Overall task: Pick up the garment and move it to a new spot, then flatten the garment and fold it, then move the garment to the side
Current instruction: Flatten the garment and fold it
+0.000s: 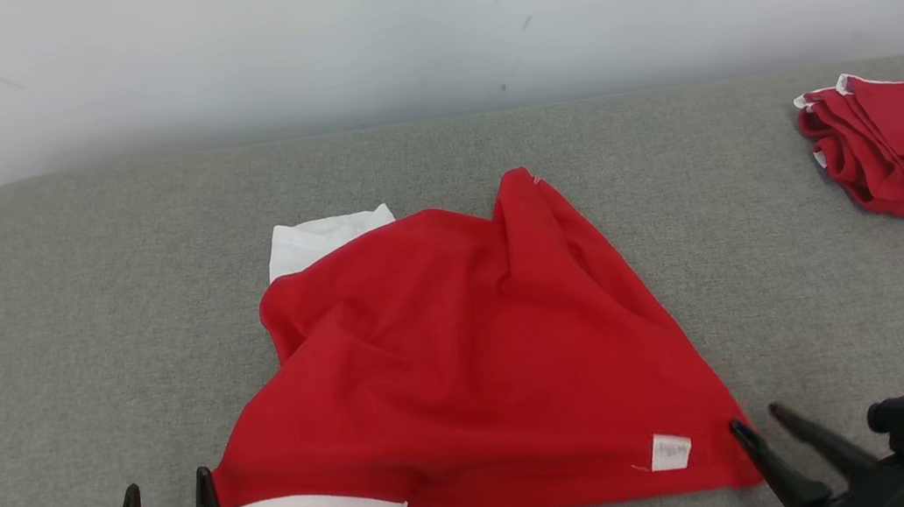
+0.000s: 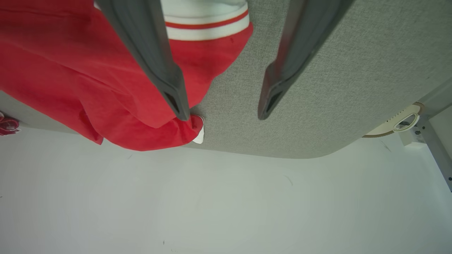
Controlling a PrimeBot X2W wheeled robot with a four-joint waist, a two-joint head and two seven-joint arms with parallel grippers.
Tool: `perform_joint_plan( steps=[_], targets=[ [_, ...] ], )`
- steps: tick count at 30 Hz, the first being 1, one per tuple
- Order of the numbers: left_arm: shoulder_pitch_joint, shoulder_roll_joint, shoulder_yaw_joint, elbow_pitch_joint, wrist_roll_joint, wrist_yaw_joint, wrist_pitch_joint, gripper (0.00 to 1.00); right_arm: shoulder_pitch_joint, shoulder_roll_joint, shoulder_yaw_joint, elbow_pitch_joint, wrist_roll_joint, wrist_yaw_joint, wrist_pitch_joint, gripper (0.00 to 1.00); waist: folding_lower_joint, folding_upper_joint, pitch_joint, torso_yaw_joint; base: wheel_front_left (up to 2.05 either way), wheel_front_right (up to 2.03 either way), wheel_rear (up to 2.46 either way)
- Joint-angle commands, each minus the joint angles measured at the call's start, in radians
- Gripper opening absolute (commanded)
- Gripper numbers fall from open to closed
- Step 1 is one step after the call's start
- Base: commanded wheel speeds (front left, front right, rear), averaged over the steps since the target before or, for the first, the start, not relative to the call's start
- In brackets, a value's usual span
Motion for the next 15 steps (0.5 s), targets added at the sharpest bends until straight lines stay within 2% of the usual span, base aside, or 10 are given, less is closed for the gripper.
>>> perform_joint_plan(
  steps=[1,7,15],
  targets=[
    [0.007,-0.001,0.006,0.004,0.006,-0.003,-0.004,1.00,-0.005,0.000,-0.011,0.005,-0.002,-0.001,-0.017,1.00,0.0000,-0.0001,-0.002,0.000,0.00,0.00,0.00],
    [0.011,-0.002,0.007,0.001,0.007,-0.004,-0.004,1.00,-0.012,0.003,-0.062,0.017,-0.020,-0.001,-0.061,1.00,0.0000,-0.0001,-0.006,0.002,0.00,0.00,0.00],
    [0.017,-0.002,0.004,-0.012,0.010,-0.004,-0.004,1.00,0.009,0.030,-0.166,0.097,-0.092,-0.001,-0.067,1.00,0.0000,-0.0001,-0.010,0.012,0.00,0.00,0.00]
  ],
)
